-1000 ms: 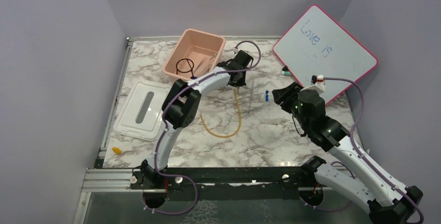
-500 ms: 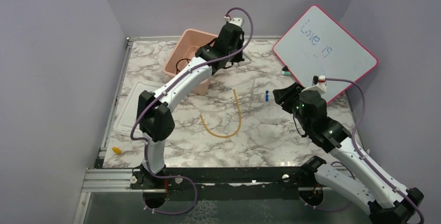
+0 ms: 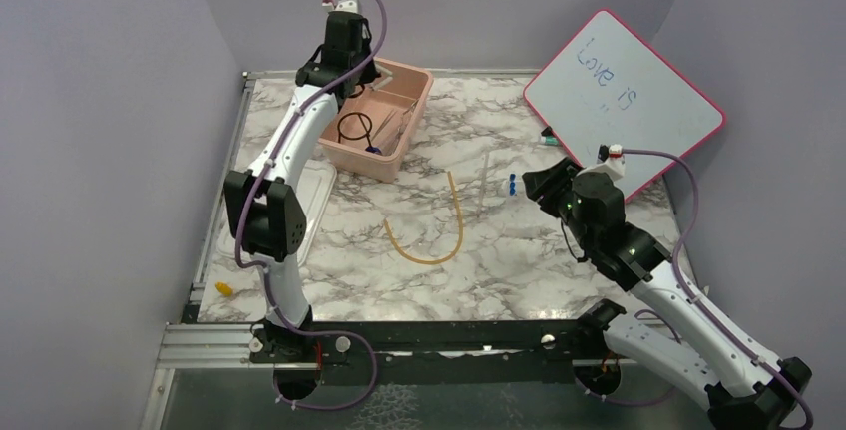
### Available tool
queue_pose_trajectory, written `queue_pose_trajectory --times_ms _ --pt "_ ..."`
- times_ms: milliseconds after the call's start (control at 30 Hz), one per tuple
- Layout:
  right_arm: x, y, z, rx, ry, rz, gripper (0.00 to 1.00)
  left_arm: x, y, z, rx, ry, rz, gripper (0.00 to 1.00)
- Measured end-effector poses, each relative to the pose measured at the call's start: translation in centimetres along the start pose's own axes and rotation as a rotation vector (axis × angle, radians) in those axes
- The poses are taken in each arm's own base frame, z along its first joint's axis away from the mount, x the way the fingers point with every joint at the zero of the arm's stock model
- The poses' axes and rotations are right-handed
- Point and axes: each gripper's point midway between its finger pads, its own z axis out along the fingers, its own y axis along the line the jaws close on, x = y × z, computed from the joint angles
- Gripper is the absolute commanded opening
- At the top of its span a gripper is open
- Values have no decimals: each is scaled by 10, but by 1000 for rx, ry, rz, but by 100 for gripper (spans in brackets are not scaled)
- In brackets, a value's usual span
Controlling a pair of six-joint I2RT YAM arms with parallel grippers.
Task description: Organize the chemistry lab equipment
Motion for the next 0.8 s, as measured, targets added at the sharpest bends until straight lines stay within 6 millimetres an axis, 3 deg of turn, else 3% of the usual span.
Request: queue_pose_trajectory --times_ms 133,267,367,467,667,800 --pt "2 -1 2 8 7 -5 51 9 38 30 -44 41 -21 0" --pt "4 -2 3 13 11 -8 51 36 57 68 -56 117 -25 0" --pt "5 -2 4 16 13 -10 51 60 62 93 -61 170 -20 0" --pt "5 -2 5 20 17 -13 51 72 65 106 -67 190 -16 0" --pt "2 1 4 25 21 -16 50 70 67 130 -68 151 3 0" --pt "1 0 2 35 29 -22 50 75 74 144 -85 143 8 12"
